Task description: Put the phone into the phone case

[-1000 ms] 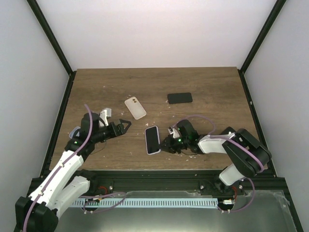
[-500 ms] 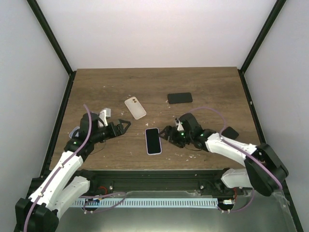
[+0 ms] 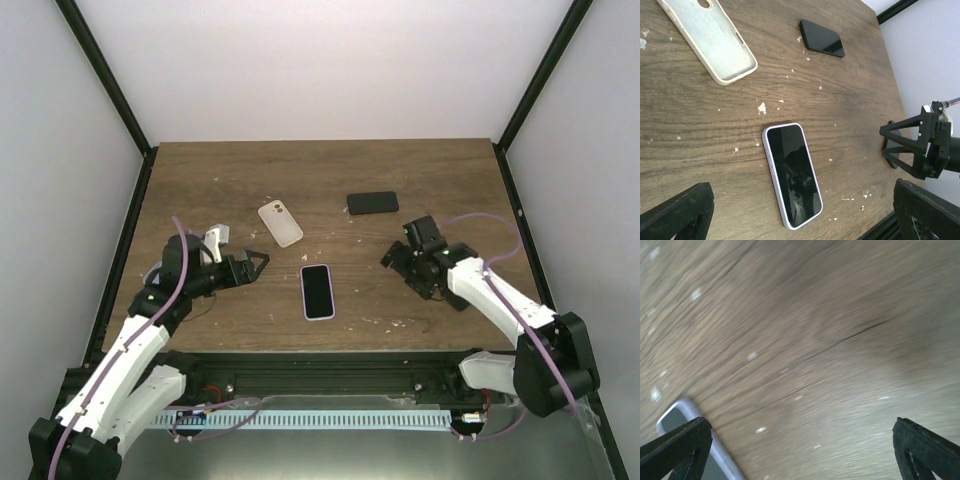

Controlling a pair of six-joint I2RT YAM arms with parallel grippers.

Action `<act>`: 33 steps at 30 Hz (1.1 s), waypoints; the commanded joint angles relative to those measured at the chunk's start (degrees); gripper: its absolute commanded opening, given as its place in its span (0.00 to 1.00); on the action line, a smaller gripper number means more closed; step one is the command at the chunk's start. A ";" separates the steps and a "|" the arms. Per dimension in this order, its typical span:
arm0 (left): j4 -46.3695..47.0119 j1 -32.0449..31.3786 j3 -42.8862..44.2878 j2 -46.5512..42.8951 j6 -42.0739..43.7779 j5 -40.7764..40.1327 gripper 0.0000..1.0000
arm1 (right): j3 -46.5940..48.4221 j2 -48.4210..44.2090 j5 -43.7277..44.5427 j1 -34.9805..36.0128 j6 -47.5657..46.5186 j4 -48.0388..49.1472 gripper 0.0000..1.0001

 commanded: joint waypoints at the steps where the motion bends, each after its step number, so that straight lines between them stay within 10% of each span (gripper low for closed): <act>1: -1.42 0.29 1.25 -1.12 2.08 -0.48 0.99 | 3.33 -1.24 10.42 -7.26 1.01 -11.67 1.00; 18: 0.08 0.46 1.23 2.10 2.70 1.46 0.99 | 0.87 7.51 19.48 -30.80 -6.56 -6.74 1.00; 33: -0.42 1.51 1.87 2.68 3.46 2.23 0.99 | 1.51 19.15 18.50 -31.56 -11.20 2.28 1.00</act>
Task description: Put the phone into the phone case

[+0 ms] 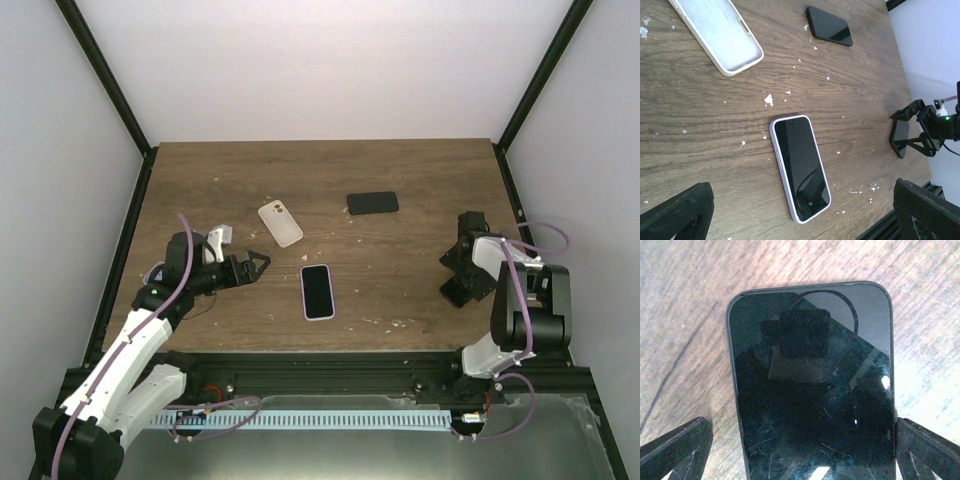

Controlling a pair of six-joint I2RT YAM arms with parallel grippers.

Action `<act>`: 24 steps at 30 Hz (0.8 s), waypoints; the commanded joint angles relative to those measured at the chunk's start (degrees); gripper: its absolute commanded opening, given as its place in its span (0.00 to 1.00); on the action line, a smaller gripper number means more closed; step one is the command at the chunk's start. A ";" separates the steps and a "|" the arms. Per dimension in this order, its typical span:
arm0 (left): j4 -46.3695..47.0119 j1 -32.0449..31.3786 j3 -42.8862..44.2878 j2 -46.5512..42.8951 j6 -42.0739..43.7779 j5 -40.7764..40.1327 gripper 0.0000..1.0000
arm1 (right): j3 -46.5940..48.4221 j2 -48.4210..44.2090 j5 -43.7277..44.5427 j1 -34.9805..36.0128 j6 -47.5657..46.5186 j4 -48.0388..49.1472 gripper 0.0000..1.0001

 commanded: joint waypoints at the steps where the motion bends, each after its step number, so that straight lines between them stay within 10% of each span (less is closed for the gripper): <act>1: 0.25 0.58 1.74 -0.16 1.31 0.56 0.99 | -0.04 1.89 -0.27 -0.47 -2.23 3.56 1.00; 24: 3.35 0.78 -1.37 1.39 -4.21 -1.68 0.96 | -0.73 1.38 -8.39 3.91 -9.28 4.78 0.79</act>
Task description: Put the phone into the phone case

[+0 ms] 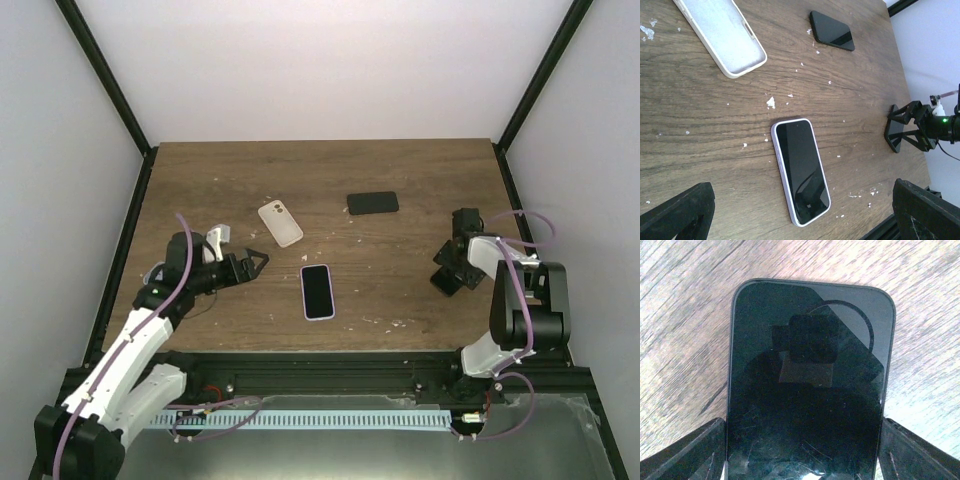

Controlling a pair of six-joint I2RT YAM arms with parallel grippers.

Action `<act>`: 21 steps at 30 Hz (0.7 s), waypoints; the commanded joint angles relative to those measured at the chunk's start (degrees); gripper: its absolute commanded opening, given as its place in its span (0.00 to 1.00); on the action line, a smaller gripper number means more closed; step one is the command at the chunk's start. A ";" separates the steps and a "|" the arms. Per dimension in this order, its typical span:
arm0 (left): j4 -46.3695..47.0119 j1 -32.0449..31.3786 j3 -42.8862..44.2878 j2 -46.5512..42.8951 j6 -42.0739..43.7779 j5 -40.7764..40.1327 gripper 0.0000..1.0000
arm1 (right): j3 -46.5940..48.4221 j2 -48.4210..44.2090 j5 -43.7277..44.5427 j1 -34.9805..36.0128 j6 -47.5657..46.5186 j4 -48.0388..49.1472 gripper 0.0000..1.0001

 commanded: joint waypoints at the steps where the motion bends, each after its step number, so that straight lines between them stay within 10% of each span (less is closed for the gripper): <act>1: 3.53 0.27 -1.40 2.13 -3.26 -1.63 0.95 | -0.96 0.15 -4.80 1.51 0.47 -1.38 0.78; 21: 20.89 2.72 15.55 44.32 -9.96 -11.30 0.63 | -6.35 -5.22 -10.97 8.21 -1.52 3.23 0.72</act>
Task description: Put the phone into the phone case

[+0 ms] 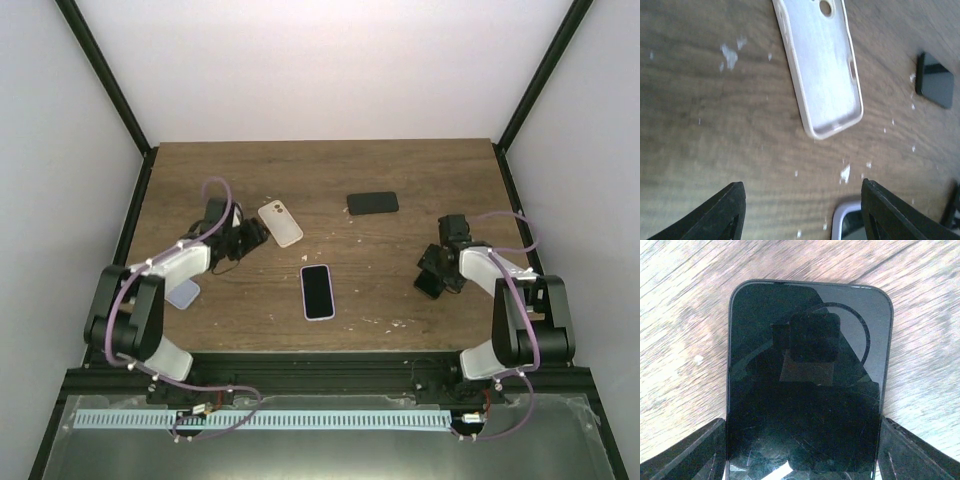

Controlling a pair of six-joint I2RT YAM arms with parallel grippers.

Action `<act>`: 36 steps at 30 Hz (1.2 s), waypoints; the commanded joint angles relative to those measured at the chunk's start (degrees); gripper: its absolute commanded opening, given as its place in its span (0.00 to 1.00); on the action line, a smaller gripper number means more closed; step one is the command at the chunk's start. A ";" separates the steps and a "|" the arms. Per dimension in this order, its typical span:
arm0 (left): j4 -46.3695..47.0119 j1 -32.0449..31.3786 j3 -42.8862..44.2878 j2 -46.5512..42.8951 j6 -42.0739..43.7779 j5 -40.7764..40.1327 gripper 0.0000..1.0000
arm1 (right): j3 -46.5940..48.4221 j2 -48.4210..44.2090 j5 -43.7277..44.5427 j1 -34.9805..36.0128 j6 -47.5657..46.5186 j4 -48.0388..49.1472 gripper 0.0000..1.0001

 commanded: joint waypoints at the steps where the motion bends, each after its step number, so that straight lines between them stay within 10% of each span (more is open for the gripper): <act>1: 3.63 1.10 8.69 8.85 0.57 -1.42 0.63 | -2.11 -0.20 -5.83 2.12 -0.33 0.68 0.71; 10: -3.04 4.69 28.88 23.52 12.73 -1.73 0.78 | -1.93 -1.70 -7.56 2.88 -1.24 2.64 0.69; 24: -8.52 6.30 46.96 41.88 17.87 8.51 0.74 | -3.37 -2.53 -11.21 3.94 -2.46 5.80 0.67; 36: -11.01 6.20 35.71 37.87 12.61 13.64 0.67 | -3.83 -4.43 -12.62 4.38 -2.95 6.40 0.66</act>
